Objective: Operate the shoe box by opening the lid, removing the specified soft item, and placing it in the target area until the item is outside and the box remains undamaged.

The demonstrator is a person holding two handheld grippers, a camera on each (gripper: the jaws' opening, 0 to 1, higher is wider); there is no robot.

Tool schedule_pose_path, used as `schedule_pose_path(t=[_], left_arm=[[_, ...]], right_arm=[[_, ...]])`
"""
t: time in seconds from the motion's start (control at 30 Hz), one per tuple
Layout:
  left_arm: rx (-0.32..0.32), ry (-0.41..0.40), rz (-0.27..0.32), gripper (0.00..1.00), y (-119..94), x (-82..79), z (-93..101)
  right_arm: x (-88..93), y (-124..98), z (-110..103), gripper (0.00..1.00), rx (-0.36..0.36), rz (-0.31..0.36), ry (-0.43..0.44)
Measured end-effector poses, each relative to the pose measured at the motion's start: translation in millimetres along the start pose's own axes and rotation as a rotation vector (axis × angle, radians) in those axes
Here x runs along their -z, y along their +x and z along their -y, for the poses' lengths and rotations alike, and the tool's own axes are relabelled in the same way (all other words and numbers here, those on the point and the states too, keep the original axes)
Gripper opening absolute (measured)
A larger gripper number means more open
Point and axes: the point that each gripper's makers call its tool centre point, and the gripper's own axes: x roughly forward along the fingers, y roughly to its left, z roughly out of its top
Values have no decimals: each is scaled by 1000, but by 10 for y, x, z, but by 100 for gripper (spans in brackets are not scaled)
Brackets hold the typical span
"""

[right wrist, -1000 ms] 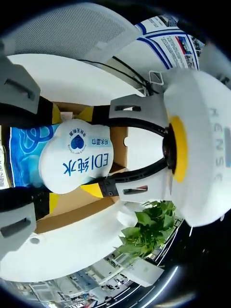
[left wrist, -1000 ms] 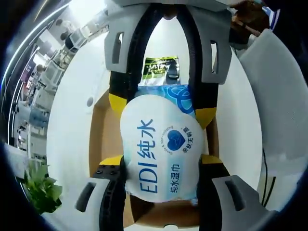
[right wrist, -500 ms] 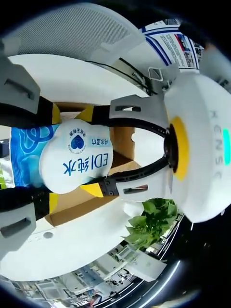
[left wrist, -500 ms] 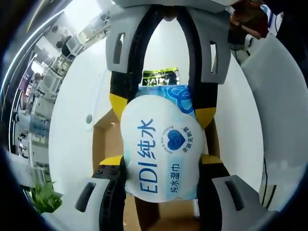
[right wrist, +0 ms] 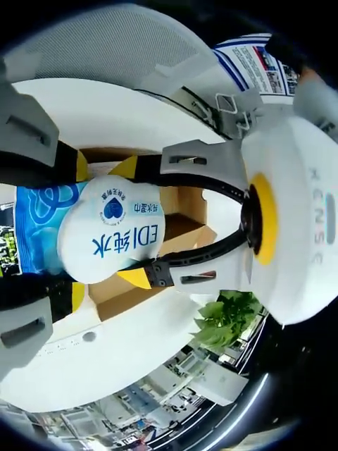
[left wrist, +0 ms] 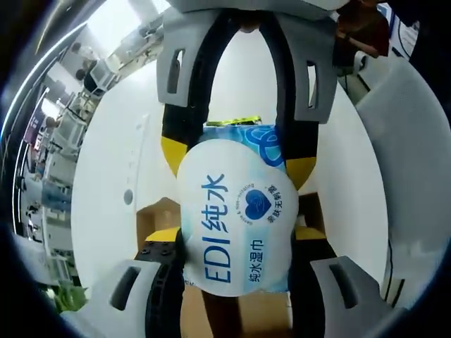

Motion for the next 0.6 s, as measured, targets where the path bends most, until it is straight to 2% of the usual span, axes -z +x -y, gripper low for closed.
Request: schedule_pose_path(t=[0.6], left_arm=[[15,17,37,59,292,-436,-69]], right_arm=[[428,-251,147,43,14,-21,19]])
